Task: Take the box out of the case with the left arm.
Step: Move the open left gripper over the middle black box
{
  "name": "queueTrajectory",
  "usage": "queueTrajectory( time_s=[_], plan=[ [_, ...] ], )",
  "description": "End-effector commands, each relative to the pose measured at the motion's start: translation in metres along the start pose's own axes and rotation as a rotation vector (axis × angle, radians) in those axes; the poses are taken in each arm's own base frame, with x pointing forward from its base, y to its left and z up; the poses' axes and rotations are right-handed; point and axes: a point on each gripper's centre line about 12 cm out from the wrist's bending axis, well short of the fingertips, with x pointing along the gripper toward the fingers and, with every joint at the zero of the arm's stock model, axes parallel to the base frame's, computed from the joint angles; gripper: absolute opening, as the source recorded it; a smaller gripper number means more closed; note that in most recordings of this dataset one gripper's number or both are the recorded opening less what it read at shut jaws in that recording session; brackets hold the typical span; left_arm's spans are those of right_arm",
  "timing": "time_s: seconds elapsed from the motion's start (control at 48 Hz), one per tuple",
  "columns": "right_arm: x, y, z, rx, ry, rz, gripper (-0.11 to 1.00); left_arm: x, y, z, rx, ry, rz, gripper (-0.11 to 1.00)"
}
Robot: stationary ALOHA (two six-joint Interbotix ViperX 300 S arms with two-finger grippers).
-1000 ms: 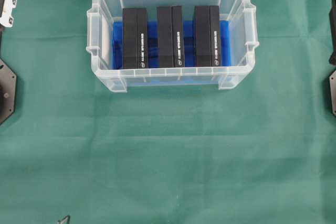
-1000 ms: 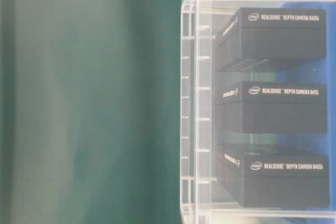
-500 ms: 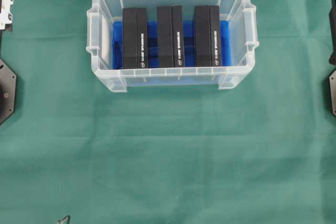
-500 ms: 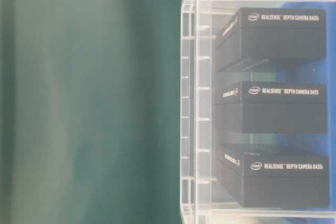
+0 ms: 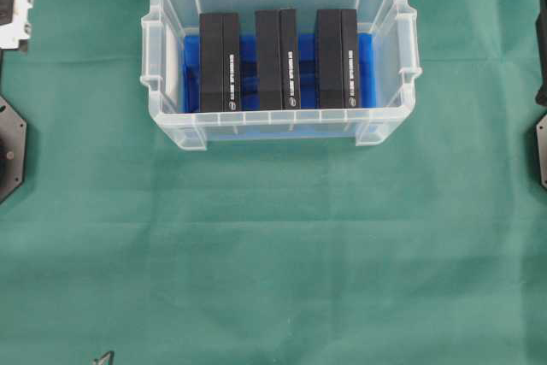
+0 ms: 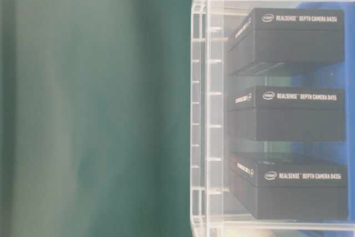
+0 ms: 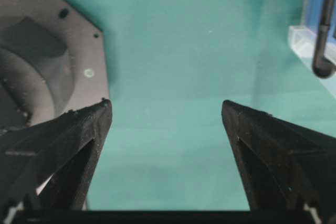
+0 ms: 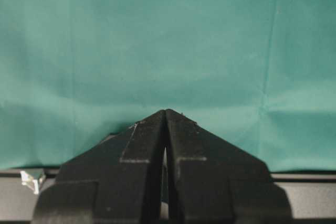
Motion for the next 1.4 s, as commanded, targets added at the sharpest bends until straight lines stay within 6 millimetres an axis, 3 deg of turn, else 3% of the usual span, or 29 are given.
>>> queueTrajectory(
  time_s=[0.0, 0.855, 1.376],
  plan=[
    [-0.007, 0.000, 0.004, 0.002, -0.026, 0.002, 0.00, -0.006, -0.013, 0.001, 0.022, -0.012, -0.040, 0.81],
    [-0.005, -0.001, 0.004, 0.002, -0.021, -0.006, 0.00, -0.006, -0.165, 0.018, 0.115, -0.008, -0.082, 0.81],
    [-0.005, -0.002, 0.004, 0.003, -0.023, -0.012, 0.00, 0.007, -0.251, 0.026, 0.142, -0.030, -0.148, 0.81]
  ],
)
